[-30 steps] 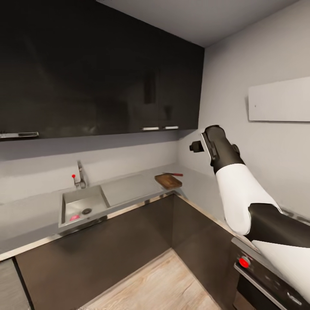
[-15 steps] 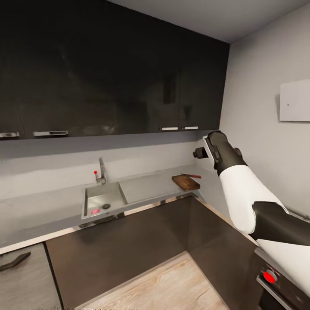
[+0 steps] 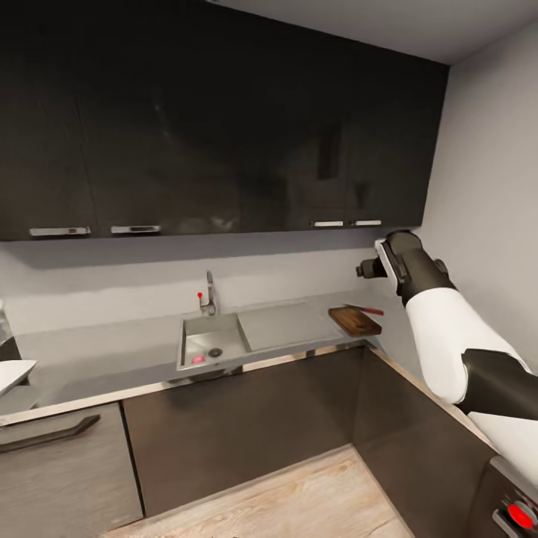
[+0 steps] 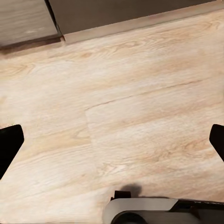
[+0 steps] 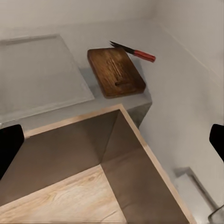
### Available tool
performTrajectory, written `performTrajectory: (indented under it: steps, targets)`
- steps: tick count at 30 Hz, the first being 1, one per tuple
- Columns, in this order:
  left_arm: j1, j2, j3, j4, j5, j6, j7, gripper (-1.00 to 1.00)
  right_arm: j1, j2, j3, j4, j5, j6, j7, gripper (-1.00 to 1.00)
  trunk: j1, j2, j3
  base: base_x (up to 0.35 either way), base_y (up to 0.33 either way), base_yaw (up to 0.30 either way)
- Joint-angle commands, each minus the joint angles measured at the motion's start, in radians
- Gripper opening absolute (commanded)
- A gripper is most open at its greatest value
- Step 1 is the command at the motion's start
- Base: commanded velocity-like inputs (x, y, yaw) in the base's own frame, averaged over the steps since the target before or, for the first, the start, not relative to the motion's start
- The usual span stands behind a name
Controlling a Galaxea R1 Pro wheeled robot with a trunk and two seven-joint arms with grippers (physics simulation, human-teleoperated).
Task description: In the kitchen, take the Vidalia onion out of the sink, dice it on the chopping board with the paring knife, put the diced onion into the bowl on the countertop, then place both the paring knife and the chopping board into the sink.
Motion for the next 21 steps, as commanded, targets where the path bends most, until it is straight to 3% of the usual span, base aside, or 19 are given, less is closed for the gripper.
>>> performTrajectory:
  steps: [1, 5, 9, 12, 17, 18, 21]
  targets:
    - [0.0, 0.0, 0.001, -0.001, 0.003, -0.001, -0.001, 1.0, 0.0, -0.008, -0.003, 0.006, 0.004, 0.003, 0.011, 1.0, 0.0, -0.001, 0.0, 0.0, 0.0, 0.284]
    - [0.0, 0.0, 0.001, -0.001, 0.003, -0.001, -0.001, 1.0, 0.001, -0.072, -0.004, 0.071, 0.004, -0.013, 0.056, 1.0, 0.0, -0.001, 0.0, 0.0, 0.0, 0.278]
    - [0.0, 0.0, 0.001, -0.001, 0.003, -0.001, -0.001, 1.0, 0.0, -0.15, -0.005, 0.142, 0.003, -0.089, 0.081, 1.0, 0.0, -0.001, 0.0, 0.0, 0.0, 0.105]
    - [0.0, 0.0, 0.001, -0.001, 0.003, -0.001, -0.001, 1.0, 0.001, -0.184, -0.006, 0.173, -0.001, -0.115, 0.082, 1.0, 0.0, -0.001, 0.0, 0.0, 0.0, 0.026]
    - [0.0, 0.0, 0.002, -0.001, 0.003, -0.001, -0.001, 1.0, 0.001, -0.204, -0.023, 0.225, -0.007, -0.133, 0.072, 1.0, 0.0, -0.001, 0.0, 0.0, 0.0, 0.006]
    - [0.0, 0.0, 0.001, -0.001, 0.003, -0.001, -0.001, 1.0, 0.001, -0.204, -0.041, 0.236, -0.012, -0.143, 0.061, 1.0, 0.0, -0.001, 0.0, 0.0, 0.0, 0.002]
    - [0.0, 0.0, 0.001, -0.001, 0.003, -0.001, -0.001, 1.0, 0.0, -0.187, -0.183, 0.252, -0.055, -0.181, -0.048, 1.0, 0.0, -0.001, 0.0, 0.0, 0.0, 0.0]
